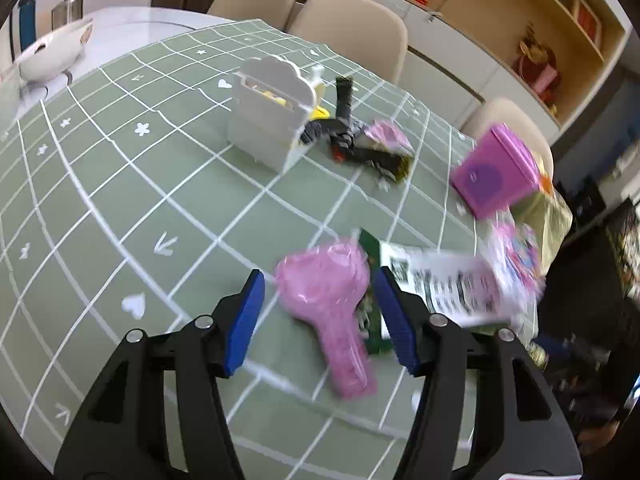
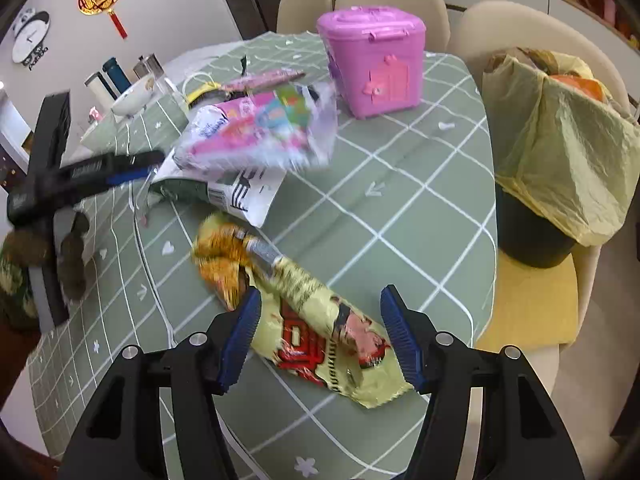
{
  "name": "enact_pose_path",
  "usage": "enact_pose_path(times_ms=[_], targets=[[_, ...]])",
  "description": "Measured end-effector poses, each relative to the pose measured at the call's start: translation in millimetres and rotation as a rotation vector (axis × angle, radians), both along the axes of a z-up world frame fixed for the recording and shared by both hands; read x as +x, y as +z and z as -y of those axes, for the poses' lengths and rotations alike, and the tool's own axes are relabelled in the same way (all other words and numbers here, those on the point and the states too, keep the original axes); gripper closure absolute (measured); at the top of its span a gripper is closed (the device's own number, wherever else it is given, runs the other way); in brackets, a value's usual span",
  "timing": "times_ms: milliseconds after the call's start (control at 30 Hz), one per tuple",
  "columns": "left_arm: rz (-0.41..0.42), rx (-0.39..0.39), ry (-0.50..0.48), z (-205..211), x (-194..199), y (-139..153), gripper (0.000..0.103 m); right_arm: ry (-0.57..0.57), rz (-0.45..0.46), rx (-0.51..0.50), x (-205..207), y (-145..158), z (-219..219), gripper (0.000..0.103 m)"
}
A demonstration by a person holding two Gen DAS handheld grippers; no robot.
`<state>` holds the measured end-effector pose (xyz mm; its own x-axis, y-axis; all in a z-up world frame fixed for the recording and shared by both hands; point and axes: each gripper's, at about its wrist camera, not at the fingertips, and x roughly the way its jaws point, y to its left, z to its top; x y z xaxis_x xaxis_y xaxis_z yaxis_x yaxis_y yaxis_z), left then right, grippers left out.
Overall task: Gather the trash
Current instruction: 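Grasp the pink plastic item with the left gripper while the right gripper grasps the long gold wrapper, then carry the pink item and gold wrapper to the bin and open both grippers inside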
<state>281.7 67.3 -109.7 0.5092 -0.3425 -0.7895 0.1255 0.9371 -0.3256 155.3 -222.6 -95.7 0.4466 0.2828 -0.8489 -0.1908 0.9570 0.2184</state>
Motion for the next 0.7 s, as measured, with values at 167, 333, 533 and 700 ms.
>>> enact_pose_path(times_ms=[167, 333, 533, 700], targets=[[-0.014, 0.042, -0.025, 6.5, 14.7, -5.8, 0.064, 0.032, 0.044, -0.021, -11.4, 10.0, -4.1, 0.044], [-0.008, 0.052, -0.044, 6.6, 12.2, -5.3, 0.064, 0.069, 0.059, -0.013, -11.4, 21.5, -10.5, 0.044], [0.003, 0.037, -0.049, 1.4, 2.4, 4.2, 0.064, 0.171, 0.03, -0.075, 4.9, 9.1, -28.9, 0.044], [0.026, 0.024, -0.062, 1.1, -13.6, 18.5, 0.064, 0.22, 0.007, -0.075, 14.8, 3.2, -38.1, 0.05]])
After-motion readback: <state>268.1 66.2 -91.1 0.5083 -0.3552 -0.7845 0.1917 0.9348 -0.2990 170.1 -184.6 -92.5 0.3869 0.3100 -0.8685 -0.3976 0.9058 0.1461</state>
